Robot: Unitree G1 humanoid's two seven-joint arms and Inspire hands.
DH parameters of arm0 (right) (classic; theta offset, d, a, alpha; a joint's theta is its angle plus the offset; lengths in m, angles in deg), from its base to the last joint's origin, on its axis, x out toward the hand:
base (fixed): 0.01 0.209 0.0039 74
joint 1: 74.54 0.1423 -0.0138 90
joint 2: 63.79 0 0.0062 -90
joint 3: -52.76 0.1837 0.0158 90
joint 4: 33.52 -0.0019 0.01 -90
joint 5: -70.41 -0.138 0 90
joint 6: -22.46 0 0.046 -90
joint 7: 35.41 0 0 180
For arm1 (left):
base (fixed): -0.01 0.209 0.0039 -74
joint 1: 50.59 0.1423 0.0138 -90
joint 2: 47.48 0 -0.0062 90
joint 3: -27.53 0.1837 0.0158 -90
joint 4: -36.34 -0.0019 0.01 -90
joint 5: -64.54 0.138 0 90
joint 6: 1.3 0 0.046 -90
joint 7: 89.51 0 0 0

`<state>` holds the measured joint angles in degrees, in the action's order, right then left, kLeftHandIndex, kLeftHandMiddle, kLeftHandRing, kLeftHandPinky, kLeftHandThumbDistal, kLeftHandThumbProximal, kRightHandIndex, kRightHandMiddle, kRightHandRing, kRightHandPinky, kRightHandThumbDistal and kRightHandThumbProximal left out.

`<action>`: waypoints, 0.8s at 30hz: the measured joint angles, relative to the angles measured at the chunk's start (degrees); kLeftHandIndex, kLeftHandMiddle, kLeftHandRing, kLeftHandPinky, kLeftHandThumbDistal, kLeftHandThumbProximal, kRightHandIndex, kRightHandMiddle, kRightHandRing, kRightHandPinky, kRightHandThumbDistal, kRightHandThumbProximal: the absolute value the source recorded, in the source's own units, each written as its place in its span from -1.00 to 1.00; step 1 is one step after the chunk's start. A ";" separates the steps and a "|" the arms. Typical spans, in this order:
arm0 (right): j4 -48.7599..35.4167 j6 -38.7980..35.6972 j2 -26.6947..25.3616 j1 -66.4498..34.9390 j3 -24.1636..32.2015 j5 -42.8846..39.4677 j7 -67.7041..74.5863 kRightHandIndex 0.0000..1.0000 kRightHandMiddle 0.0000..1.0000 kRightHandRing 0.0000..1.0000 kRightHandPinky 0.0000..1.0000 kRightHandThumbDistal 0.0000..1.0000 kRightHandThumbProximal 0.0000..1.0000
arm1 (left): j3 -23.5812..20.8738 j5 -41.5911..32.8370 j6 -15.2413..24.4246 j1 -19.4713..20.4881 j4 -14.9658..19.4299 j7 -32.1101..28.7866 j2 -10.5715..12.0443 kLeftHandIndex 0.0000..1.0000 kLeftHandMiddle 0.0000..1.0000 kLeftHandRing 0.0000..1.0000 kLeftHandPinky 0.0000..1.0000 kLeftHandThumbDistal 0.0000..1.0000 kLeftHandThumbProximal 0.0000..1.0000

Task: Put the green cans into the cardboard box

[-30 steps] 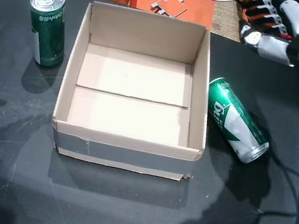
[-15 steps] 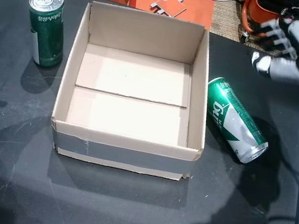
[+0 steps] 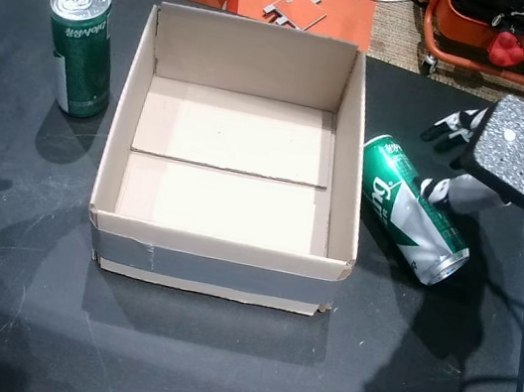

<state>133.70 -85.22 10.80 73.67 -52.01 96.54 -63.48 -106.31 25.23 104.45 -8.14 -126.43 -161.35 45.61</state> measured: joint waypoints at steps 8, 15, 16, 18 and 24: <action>0.10 2.73 0.70 0.20 -1.22 1.08 -1.13 0.69 0.66 0.83 0.96 1.00 0.59 | 0.00 0.00 0.18 0.00 0.00 -0.16 0.00 0.87 0.93 1.00 1.00 1.00 -0.40; 0.10 3.43 0.71 0.38 -2.62 2.58 -1.18 0.98 1.00 1.00 1.00 1.00 0.73 | -0.07 0.00 0.10 0.00 0.00 -0.16 0.00 0.86 0.89 0.99 0.96 0.99 -0.47; 0.10 3.62 0.72 0.48 -2.74 2.97 -1.19 1.00 1.00 1.00 1.00 1.00 0.71 | -0.20 -0.01 -0.02 0.00 0.00 -0.17 0.00 0.84 0.88 0.99 0.95 1.00 -0.46; 0.11 4.28 0.75 0.63 -2.86 3.38 -1.46 0.94 1.00 1.00 1.00 1.00 0.72 | -0.60 -0.02 -0.27 0.00 0.00 -0.17 0.00 0.82 0.87 1.00 0.96 1.00 -0.44; 0.12 4.79 1.14 0.70 -2.87 3.48 -1.79 0.71 0.84 1.00 1.00 1.00 0.77 | -1.02 -0.02 -0.27 0.00 0.00 -0.17 0.00 0.72 0.79 0.95 0.92 1.00 -0.47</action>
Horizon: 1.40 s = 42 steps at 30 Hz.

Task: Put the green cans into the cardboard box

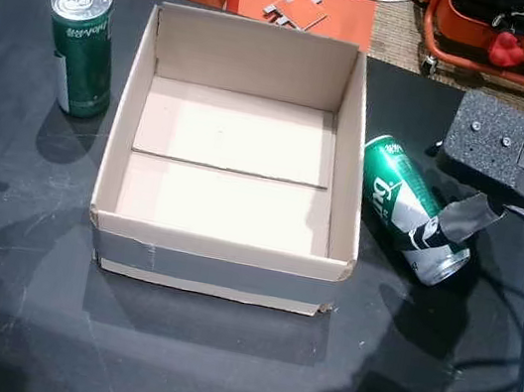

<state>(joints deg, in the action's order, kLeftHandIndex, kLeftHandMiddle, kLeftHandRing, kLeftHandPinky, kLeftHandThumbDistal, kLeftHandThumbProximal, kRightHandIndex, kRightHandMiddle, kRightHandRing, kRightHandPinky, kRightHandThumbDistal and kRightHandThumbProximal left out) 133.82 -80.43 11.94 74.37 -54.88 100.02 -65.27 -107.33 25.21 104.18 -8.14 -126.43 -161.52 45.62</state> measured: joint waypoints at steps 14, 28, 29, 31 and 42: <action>0.78 6.72 3.60 0.08 0.79 0.18 5.00 0.55 0.77 0.88 0.89 0.93 0.63 | -0.60 -0.05 0.37 0.00 0.08 -0.63 0.83 0.76 0.83 0.95 0.94 0.99 -0.49; 1.11 8.83 6.34 0.06 7.16 -4.33 6.96 0.52 0.61 0.69 0.69 0.80 0.39 | -1.38 -3.20 0.31 0.42 1.65 -3.07 2.29 0.67 0.80 0.95 0.95 1.00 -0.52; 1.12 8.83 6.34 0.05 7.38 -4.61 7.09 0.51 0.61 0.68 0.68 0.75 0.40 | -1.38 -3.36 0.32 0.54 1.84 -3.10 2.29 0.67 0.79 0.95 0.95 1.00 -0.52; 1.12 8.79 6.33 0.04 7.58 -4.75 7.32 0.48 0.59 0.67 0.68 0.62 0.38 | -1.37 -3.84 0.26 0.82 2.05 -3.26 2.30 0.66 0.79 0.96 0.96 1.00 -0.55; 1.08 7.91 6.20 -1.28 2.03 0.98 10.91 0.47 0.49 0.56 0.55 0.92 0.24 | -1.41 -5.94 3.63 1.86 5.44 -5.76 3.66 0.70 0.82 1.00 1.00 1.00 -0.39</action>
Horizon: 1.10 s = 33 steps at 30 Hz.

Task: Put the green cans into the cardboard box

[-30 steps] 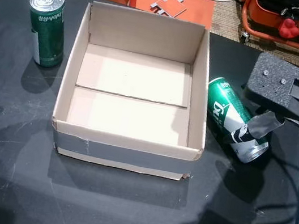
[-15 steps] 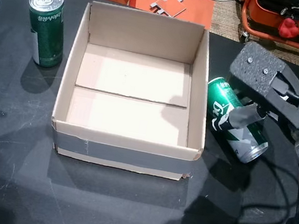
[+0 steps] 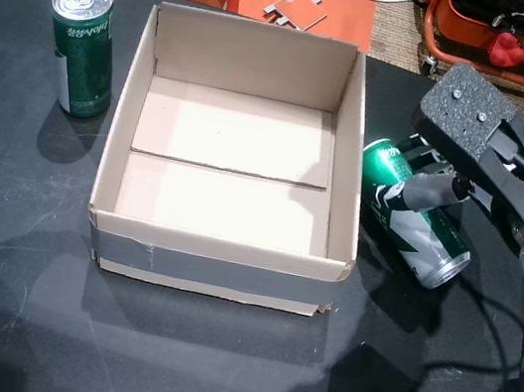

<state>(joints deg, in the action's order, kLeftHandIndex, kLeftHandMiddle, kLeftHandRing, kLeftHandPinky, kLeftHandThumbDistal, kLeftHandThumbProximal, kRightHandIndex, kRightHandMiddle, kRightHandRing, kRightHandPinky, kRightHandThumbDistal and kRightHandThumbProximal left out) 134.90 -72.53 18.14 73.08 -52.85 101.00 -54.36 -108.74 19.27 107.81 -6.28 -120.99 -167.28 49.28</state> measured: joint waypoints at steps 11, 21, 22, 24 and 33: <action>-0.64 -1.45 -1.66 -2.01 -5.57 3.61 3.15 0.51 0.50 0.49 0.48 0.92 0.20 | 0.19 -3.60 -0.27 2.63 6.87 -0.88 2.44 0.59 0.74 0.94 1.00 1.00 -0.36; -1.01 -2.24 -3.27 -2.33 -7.23 3.69 1.84 0.56 0.59 0.58 0.52 0.53 0.11 | 0.76 -6.84 -0.74 5.65 15.27 1.34 5.65 0.62 0.73 0.96 1.00 0.88 -0.25; -1.02 -2.29 -3.41 -2.33 -7.45 3.69 1.73 0.54 0.57 0.56 0.50 0.60 0.10 | 0.79 -6.91 -0.73 5.96 15.55 1.08 5.80 0.63 0.73 0.97 1.00 0.88 -0.24; -1.03 -2.40 -3.65 -2.33 -7.93 3.71 1.74 0.47 0.48 0.49 0.45 0.64 0.07 | 0.80 -7.14 -0.71 6.19 16.09 0.38 6.05 0.65 0.73 0.96 1.00 0.89 -0.23; -0.90 -1.97 -4.05 -3.47 -10.73 5.96 7.80 -0.24 -0.26 -0.18 -0.02 0.00 -0.81 | 0.60 -9.47 -0.63 6.81 17.57 -1.62 6.23 0.64 0.73 0.95 1.00 0.87 -0.19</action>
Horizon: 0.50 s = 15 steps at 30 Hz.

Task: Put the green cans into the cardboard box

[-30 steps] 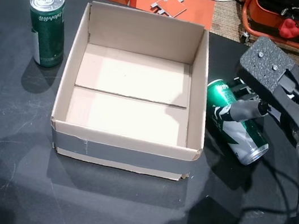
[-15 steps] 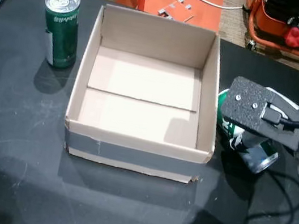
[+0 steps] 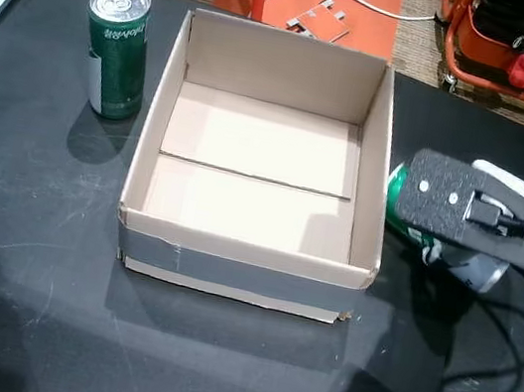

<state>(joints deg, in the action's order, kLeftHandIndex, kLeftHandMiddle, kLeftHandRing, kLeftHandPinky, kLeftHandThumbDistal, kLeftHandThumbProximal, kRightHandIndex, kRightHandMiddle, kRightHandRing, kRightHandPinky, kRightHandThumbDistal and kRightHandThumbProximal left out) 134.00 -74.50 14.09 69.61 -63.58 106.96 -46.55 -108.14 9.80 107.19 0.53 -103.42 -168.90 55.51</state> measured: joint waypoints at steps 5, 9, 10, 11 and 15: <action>0.03 0.19 0.73 -1.51 0.29 -0.05 5.17 -0.45 -0.43 -0.31 -0.18 -0.08 -1.00 | 0.16 -0.36 0.03 1.44 2.15 0.36 0.21 0.62 0.72 0.92 1.00 0.93 -0.20; 0.05 0.19 0.89 -2.33 1.49 -0.75 6.78 -0.47 -0.44 -0.33 -0.25 -0.06 -1.00 | 0.23 -0.54 0.65 2.15 2.96 1.29 0.72 0.61 0.73 0.96 1.00 0.90 -0.16; 0.06 0.18 0.92 -2.45 1.92 -0.86 6.85 -0.46 -0.44 -0.33 -0.26 -0.02 -1.00 | 0.26 -0.54 1.15 2.14 2.96 1.29 0.73 0.61 0.73 0.96 1.00 0.91 -0.19; 0.07 0.17 0.92 -2.53 2.17 -0.98 6.87 -0.46 -0.44 -0.35 -0.26 0.00 -1.00 | 0.31 -0.53 1.36 2.14 2.96 1.33 0.73 0.61 0.72 0.97 1.00 0.90 -0.20; 0.12 0.12 0.91 -2.54 2.58 -1.01 6.87 -0.52 -0.51 -0.41 -0.30 0.08 -1.00 | 0.60 -0.54 1.54 2.04 1.95 1.25 0.56 0.62 0.75 1.00 1.00 0.88 -0.17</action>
<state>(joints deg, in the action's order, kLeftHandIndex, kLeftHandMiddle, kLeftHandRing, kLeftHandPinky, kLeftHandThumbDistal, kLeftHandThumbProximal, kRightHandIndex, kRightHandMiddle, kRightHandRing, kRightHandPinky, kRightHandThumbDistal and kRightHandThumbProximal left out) 134.12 -74.37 15.00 67.08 -61.01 105.96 -39.69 -107.54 9.26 108.73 2.57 -101.46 -167.64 56.07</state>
